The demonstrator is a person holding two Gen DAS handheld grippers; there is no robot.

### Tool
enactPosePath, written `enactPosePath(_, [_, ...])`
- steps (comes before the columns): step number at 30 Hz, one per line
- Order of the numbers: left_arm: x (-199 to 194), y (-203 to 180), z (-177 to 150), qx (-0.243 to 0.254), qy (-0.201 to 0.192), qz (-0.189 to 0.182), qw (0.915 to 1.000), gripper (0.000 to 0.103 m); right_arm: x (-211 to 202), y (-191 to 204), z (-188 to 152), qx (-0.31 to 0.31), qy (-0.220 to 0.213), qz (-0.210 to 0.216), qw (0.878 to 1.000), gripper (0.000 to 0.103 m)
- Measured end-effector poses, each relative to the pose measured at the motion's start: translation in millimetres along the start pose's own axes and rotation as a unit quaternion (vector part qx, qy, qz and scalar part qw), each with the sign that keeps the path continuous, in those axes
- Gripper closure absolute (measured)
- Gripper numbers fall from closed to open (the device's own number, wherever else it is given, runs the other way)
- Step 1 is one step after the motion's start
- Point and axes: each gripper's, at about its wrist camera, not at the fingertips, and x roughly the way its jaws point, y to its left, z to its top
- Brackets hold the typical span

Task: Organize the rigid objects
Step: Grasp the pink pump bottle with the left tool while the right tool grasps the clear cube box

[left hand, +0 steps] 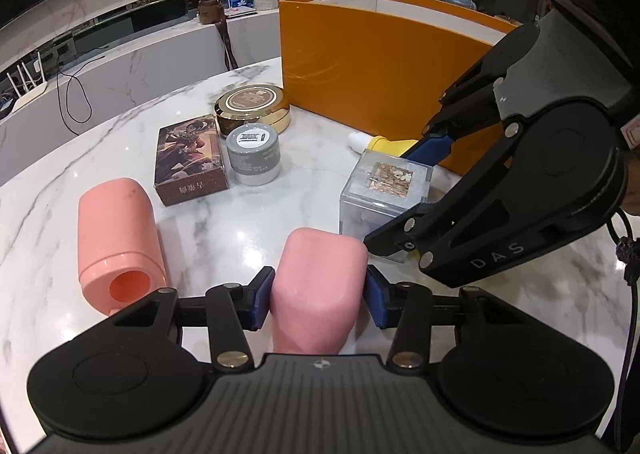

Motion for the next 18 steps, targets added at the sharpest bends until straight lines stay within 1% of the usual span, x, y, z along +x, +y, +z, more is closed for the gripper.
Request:
enactPosePath(6, [-6.0, -3.4, -0.9, 0.005, 0.002, 0.006, 1.0, 0.05, -7.9, -0.4, 2.0, 0.005, -0.011, 0.003, 1.0, 0.055])
enactPosePath(11, [-14.1, -5.7, 3.9, 0.007, -0.004, 0.008, 0.9999, 0.054, -19.6, -4.1, 3.9, 0.012, -0.028, 0.002, 1.0, 0.056])
enactPosePath(15, [-16.9, -5.9, 4.9, 0.0, -0.003, 0.008, 1.0, 0.055, -27.8, -6.5, 3.4, 0.017, -0.037, 0.002, 0.999, 0.056])
enactPosePath(18, [-20.1, -4.9, 4.8, -0.013, -0.007, 0.015, 0.9998, 0.056, -33.6, -6.6, 2.1, 0.018, -0.043, 0.002, 0.999, 0.056])
